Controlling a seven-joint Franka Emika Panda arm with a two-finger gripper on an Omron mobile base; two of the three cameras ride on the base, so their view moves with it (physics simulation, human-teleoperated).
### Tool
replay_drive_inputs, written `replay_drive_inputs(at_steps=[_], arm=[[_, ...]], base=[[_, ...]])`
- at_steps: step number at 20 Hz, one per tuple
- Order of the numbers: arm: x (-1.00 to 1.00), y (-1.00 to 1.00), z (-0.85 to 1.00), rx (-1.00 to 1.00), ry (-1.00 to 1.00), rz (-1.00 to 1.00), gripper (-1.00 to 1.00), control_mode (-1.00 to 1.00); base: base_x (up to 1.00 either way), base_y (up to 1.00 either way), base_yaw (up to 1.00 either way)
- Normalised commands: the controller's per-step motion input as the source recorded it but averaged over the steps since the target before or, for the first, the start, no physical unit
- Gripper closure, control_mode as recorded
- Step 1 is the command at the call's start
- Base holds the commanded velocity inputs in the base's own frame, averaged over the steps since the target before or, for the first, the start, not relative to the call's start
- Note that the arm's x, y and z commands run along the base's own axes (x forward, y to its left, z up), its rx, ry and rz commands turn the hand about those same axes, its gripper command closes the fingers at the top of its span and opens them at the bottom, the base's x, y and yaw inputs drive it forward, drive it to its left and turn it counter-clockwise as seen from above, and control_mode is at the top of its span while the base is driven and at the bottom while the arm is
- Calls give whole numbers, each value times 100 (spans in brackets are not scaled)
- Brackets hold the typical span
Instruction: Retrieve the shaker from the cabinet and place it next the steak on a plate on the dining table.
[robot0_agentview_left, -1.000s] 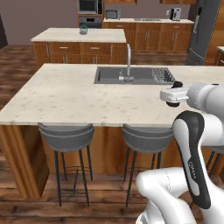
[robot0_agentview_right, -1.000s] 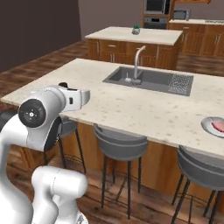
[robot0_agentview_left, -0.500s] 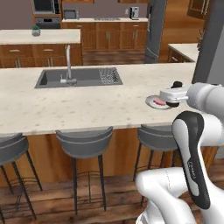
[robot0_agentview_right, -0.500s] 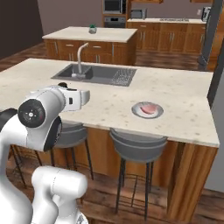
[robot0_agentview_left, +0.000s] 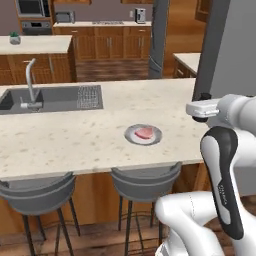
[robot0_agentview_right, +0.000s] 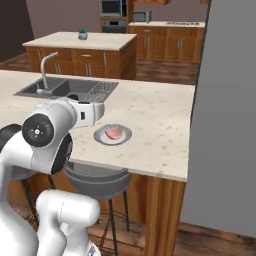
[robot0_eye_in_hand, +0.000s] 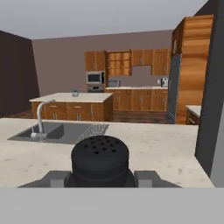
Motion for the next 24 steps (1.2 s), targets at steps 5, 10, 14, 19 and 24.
replay_drive_inputs(at_steps=[5,10,14,19,24], arm=[[0,0,0,0,0,0,100,100],[0,0,0,0,0,0,100,100],[0,0,0,0,0,0,100,100],[0,0,0,0,0,0,100,100],[19,-25,-8,0,0,28,100,-100]], base=[[85,-57,2],[69,-3,1],[60,0,15],[45,-7,44],[7,-2,9]])
